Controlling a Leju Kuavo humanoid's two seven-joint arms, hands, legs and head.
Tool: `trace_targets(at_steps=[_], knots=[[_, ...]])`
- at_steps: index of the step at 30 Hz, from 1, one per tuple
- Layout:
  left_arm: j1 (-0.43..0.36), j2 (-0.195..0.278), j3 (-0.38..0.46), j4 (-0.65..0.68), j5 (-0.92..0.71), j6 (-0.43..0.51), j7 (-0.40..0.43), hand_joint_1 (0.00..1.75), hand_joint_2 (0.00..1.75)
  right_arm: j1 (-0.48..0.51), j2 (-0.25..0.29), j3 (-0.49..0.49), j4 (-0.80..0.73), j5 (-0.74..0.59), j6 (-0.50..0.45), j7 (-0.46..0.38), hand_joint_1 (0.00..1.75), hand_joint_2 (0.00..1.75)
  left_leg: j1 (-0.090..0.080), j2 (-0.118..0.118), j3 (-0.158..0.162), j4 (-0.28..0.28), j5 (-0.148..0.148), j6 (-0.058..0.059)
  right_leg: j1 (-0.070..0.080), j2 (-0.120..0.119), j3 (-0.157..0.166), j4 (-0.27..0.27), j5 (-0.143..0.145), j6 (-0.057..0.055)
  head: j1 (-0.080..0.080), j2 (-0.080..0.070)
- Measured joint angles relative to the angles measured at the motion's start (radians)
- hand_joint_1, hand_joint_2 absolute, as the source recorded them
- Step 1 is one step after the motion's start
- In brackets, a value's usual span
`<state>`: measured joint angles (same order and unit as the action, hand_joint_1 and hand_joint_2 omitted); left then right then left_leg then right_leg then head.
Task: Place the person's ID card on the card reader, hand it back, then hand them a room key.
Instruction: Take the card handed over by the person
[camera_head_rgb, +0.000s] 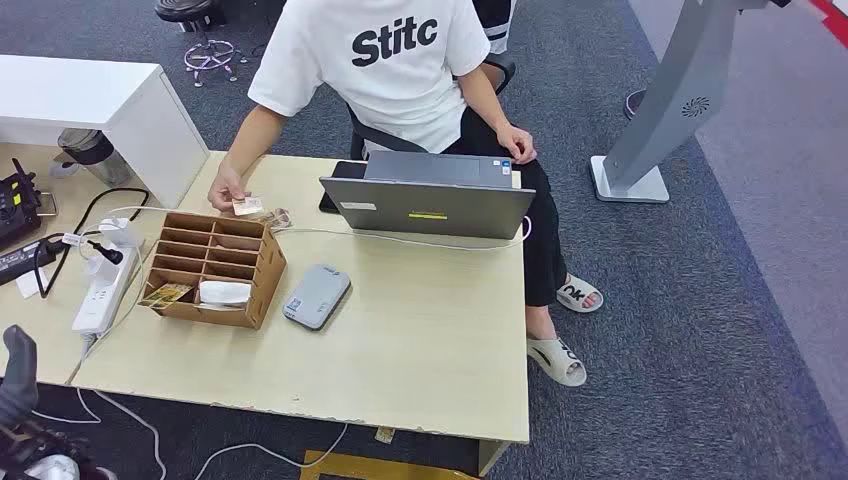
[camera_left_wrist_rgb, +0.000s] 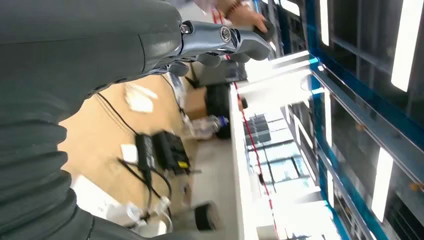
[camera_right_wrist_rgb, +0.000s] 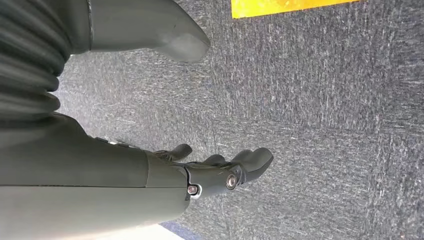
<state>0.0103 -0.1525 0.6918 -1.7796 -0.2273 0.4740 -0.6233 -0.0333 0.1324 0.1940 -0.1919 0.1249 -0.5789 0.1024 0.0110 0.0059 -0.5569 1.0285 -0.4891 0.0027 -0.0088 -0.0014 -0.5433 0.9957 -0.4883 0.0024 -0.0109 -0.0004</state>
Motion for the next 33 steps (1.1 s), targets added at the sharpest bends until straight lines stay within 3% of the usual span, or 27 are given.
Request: trace_targets(at_steps=[17, 33], knots=[[-0.236, 0.138, -0.311, 0.177, -0.325, 0.023, 0.216, 0.0, 1.75, -0.012, -0.001, 0.024, 0.001, 0.034, 0.053, 0.037, 0.0, 1.75, 0.0, 0.001, -0.001, 0.0, 0.002, 0.0, 0.0, 0.001, -0.001, 0.0, 0.002, 0.001, 0.0, 0.0], [-0.434, 0.214, -0.608, 0.373, -0.73, 0.08, 0.411, 0.0, 1.75, -0.021, -0.001, 0.057, 0.002, 0.076, 0.118, 0.077, 0.0, 1.75, 0.0, 0.001, -0.001, 0.0, 0.002, 0.0, 0.0, 0.001, -0.001, 0.0, 0.003, 0.001, 0.0, 0.0]])
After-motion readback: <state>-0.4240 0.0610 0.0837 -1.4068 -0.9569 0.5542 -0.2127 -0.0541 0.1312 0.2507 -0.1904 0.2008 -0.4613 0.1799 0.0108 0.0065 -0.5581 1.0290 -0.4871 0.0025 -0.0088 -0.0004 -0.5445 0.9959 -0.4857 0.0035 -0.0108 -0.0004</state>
